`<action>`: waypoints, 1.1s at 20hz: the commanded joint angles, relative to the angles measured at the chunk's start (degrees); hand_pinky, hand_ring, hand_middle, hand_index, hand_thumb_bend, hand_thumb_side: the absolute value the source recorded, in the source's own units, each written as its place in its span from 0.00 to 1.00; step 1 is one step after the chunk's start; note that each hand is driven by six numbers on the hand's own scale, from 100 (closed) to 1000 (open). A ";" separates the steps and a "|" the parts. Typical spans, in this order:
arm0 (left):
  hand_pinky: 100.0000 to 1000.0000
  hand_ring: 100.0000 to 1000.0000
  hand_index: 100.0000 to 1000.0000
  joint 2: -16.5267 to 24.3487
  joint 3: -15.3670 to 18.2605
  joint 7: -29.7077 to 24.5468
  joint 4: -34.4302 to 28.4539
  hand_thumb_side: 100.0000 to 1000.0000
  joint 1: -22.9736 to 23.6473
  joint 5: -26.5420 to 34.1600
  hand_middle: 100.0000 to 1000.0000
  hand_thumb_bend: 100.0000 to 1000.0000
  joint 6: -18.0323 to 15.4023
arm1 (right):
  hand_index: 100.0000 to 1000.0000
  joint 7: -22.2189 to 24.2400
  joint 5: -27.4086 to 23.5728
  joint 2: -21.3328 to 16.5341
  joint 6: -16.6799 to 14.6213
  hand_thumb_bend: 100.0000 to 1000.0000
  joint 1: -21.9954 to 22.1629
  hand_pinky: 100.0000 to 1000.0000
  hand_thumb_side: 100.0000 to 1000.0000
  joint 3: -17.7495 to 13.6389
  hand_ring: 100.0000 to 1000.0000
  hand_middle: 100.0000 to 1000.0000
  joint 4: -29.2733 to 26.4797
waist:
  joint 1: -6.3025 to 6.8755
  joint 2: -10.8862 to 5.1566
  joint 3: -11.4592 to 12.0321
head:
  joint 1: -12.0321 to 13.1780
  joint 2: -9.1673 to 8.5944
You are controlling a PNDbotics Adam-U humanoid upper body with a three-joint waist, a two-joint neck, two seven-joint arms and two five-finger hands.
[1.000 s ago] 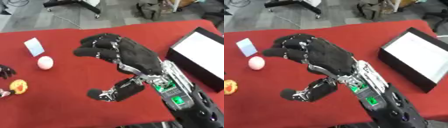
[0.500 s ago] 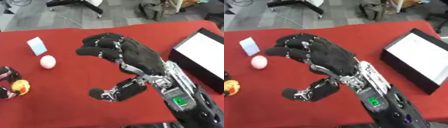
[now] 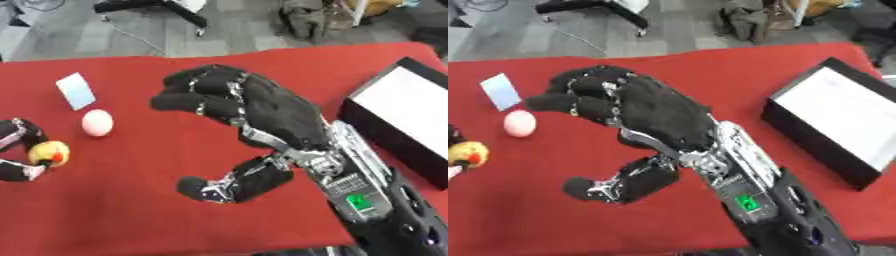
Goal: Pick up the objects with one hand, pass them to the other hand, and then place them into the box on the other side of the table.
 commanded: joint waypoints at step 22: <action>0.63 0.47 0.53 1.01 -14.58 -24.76 -17.81 0.14 -5.26 42.72 0.40 0.00 8.45 | 0.88 1.79 -3.52 -0.90 -5.04 0.33 -2.97 0.79 0.22 0.92 0.82 0.73 -0.49 | 0.14 -0.74 -0.88 | -2.23 -0.14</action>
